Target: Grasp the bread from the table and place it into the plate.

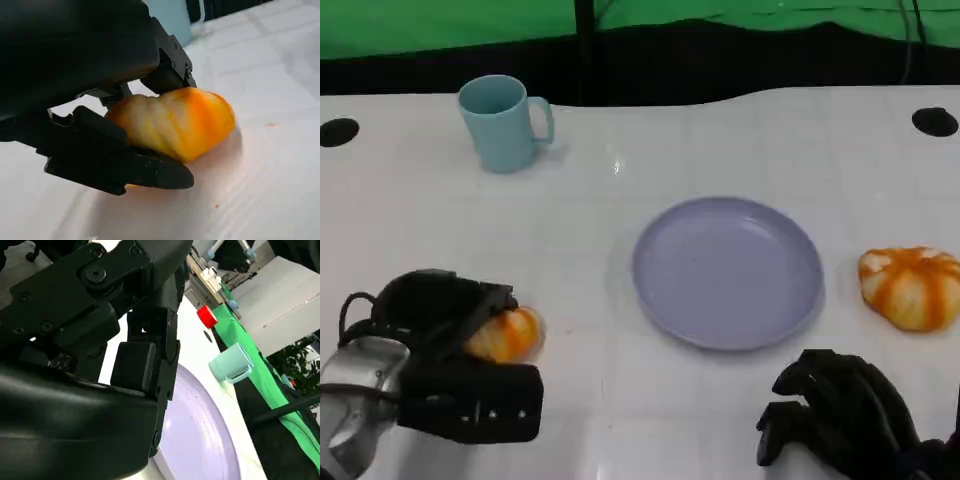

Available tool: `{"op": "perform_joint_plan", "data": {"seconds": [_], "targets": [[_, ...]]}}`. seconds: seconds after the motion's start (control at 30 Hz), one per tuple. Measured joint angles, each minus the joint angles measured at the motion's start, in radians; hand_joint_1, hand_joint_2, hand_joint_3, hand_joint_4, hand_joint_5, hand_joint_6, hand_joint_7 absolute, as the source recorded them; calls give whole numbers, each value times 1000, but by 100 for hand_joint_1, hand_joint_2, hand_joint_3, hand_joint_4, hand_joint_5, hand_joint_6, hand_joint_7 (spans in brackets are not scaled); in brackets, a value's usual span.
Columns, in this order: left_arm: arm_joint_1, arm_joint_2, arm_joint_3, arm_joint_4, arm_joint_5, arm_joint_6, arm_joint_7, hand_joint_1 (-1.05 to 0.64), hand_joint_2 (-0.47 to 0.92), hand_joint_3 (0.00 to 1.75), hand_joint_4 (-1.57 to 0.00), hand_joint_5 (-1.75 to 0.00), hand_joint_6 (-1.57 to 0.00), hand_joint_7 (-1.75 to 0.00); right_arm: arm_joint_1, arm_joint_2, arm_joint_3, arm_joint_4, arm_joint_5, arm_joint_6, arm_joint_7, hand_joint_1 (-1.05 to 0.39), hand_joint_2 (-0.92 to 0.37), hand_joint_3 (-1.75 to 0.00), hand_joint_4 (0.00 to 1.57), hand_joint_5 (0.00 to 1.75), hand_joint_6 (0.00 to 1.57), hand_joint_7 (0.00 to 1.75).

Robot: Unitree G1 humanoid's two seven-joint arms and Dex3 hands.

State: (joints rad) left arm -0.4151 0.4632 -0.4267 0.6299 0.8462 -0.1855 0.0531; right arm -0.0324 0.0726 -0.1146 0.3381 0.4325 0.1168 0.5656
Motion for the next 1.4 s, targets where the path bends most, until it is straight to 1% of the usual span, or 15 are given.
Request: {"op": "perform_joint_plan", "data": {"seconds": [0.1, 0.23, 0.4, 0.47, 0.5, 0.57, 0.63, 0.83, 1.07, 1.1, 1.17, 1.2, 1.27, 1.3, 1.4], "targets": [[6, 1, -2, 13, -21, -46, 61, -29, 85, 63, -69, -175, -54, -163, -2, 1, 0, 3, 0, 0, 0, -102, -73, 0, 153, 80, 157, 38], [19, -1, -7, 26, -32, -121, 159, -27, 70, 91, -69, -175, -51, -173, -4, 4, 0, 7, 0, 0, -1, -100, -72, 0, 153, 81, 157, 37], [19, -22, 2, 44, -60, -177, 267, -26, 61, 107, -72, -175, -55, -168, -8, 5, -5, 19, 1, -1, 4, -101, -72, 0, 152, 81, 157, 36], [18, -27, 2, 50, -66, -186, 277, -27, 61, 103, -72, -175, -57, -158, -9, 5, -5, 21, 1, -1, 6, -102, -72, 0, 152, 81, 157, 36], [18, -28, 2, 55, -66, -188, 280, -28, 65, 83, -73, -175, -67, -132, -9, 5, -6, 22, 1, -2, 7, -103, -72, 0, 153, 81, 157, 37], [16, -45, 19, 44, -94, -177, 270, -28, 71, 61, -74, -175, -65, -138, -9, 3, -9, 26, 1, -5, 7, -104, -72, 0, 154, 80, 157, 38], [5, -76, 46, 8, -143, -161, 254, -28, 74, 56, -74, -175, -58, -156, -14, 2, -10, 38, 0, -7, 7, -103, -72, -1, 154, 80, 157, 38], [-59, -121, 64, -22, -176, -156, 243, -28, 74, 55, -74, -175, -60, -155, -23, -1, -8, 45, 0, -12, 8, -105, -72, -1, 155, 80, 157, 38], [-129, -167, 39, 39, -160, -202, 279, -28, 67, 60, -80, -175, -72, -136, -23, 3, -7, 49, 0, -13, 8, -105, -71, 0, 157, 79, 157, 40], [-137, -171, 37, 43, -154, -208, 286, -27, 66, 64, -81, -175, -63, -158, -23, 4, -7, 49, 0, -13, 8, -105, -72, 0, 157, 79, 157, 41], [-165, -188, 29, 73, -151, -217, 294, -27, 65, 67, -82, -175, -57, -170, -22, 3, -8, 49, 0, -15, 8, -105, -72, -1, 157, 79, 157, 41], [-185, -204, 21, 92, -150, -219, 296, -27, 63, 73, -83, -175, -69, -146, -22, 3, -8, 49, 0, -16, 8, -105, -72, -1, 157, 79, 157, 41], [-221, -234, 2, 121, -143, -223, 298, -28, 61, 77, -84, -175, -76, -130, -22, 3, -6, 49, 0, -16, 8, -105, -72, -1, 157, 79, 157, 41], [-235, -247, -7, 134, -142, -228, 298, -28, 59, 82, -84, -175, -69, -150, -22, 4, -5, 49, 0, -16, 9, -105, -71, 0, 157, 79, 157, 41], [-281, -287, -30, 184, -129, -236, 315, -30, 53, 94, -86, -175, -63, -171, -21, 4, -6, 48, 1, -16, 10, -104, -71, 0, 157, 78, 157, 40]]}}
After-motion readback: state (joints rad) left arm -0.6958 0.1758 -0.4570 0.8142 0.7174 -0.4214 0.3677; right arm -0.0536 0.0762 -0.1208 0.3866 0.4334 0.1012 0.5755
